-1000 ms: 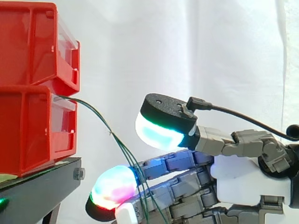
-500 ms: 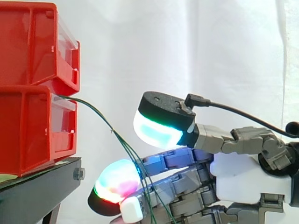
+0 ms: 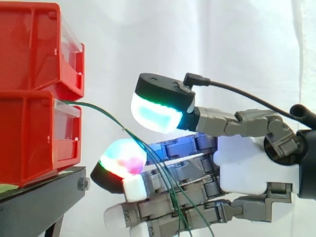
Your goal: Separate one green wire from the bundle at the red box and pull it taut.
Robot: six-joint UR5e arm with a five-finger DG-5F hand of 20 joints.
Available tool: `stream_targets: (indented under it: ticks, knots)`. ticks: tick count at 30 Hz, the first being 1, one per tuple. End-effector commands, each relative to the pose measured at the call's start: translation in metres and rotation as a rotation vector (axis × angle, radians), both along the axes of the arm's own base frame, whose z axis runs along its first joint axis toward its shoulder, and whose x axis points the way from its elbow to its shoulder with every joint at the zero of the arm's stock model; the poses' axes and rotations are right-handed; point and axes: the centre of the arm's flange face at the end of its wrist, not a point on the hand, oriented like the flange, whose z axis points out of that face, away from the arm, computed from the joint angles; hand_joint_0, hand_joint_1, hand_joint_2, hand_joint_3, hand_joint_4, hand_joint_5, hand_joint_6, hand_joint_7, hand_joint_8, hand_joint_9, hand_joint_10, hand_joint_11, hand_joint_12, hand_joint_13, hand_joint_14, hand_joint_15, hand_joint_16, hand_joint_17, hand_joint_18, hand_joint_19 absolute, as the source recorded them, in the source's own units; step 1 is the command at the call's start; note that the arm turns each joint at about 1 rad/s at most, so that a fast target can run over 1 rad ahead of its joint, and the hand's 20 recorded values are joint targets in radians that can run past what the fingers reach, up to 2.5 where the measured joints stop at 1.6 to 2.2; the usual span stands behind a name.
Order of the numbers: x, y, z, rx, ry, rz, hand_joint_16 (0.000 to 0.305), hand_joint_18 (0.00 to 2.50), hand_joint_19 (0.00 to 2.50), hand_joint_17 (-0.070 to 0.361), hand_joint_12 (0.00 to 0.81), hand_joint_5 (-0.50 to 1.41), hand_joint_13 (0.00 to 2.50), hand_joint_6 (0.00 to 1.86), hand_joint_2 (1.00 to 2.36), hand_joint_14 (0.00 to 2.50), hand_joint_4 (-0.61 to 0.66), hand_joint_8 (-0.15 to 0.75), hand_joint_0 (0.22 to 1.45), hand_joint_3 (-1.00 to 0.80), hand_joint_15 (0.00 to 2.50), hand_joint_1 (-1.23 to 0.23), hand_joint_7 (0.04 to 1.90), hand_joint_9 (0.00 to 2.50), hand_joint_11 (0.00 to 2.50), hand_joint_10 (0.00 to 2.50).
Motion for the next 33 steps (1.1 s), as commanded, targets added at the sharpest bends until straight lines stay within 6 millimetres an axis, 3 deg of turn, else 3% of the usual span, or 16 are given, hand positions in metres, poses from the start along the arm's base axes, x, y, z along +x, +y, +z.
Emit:
stream_targets:
  ticks: [1,5,7,13,17,20,33]
  knots:
    - [0.000,0.001,0.001,0.004,0.001,0.001,0.044,0.49,0.40,0.098,0.345,-0.09,0.68,0.52,1.02,0.01,0.13,0.272,0.61,-0.29,0.34,-0.65,1.29,0.99,0.52,0.02]
    - [0.000,-0.001,0.002,0.005,-0.002,-0.001,0.044,0.49,0.41,0.099,0.346,-0.11,0.68,0.58,1.02,0.01,0.12,0.271,0.61,-0.27,0.35,-0.66,1.20,1.00,0.57,0.02]
    - [0.001,-0.005,0.001,0.010,-0.002,0.000,0.044,0.50,0.41,0.100,0.348,-0.15,0.68,0.72,1.02,0.02,0.14,0.271,0.61,-0.23,0.36,-0.70,0.96,0.99,0.61,0.02]
    - [0.000,-0.009,0.002,0.032,-0.004,-0.006,0.045,0.50,0.43,0.101,0.354,-0.18,0.69,0.82,1.02,0.02,0.15,0.272,0.63,-0.18,0.40,-0.72,0.82,0.97,0.68,0.02]
    - [0.004,-0.011,0.010,0.056,-0.021,-0.004,0.046,0.51,0.44,0.104,0.358,-0.18,0.70,0.82,1.01,0.02,0.17,0.273,0.58,-0.37,0.41,-0.72,0.80,0.98,0.69,0.02]
    - [0.003,-0.013,0.010,0.050,-0.009,-0.006,0.048,0.51,0.45,0.107,0.363,-0.17,0.70,0.80,1.01,0.02,0.17,0.278,0.55,-0.40,0.41,-0.65,0.81,1.00,0.69,0.02]
    - [0.005,-0.033,0.013,-0.009,-0.015,-0.034,0.048,0.51,0.46,0.107,0.361,-0.18,0.69,0.84,1.02,0.02,0.12,0.275,0.60,-0.17,0.41,-0.68,0.85,0.99,0.70,0.02]
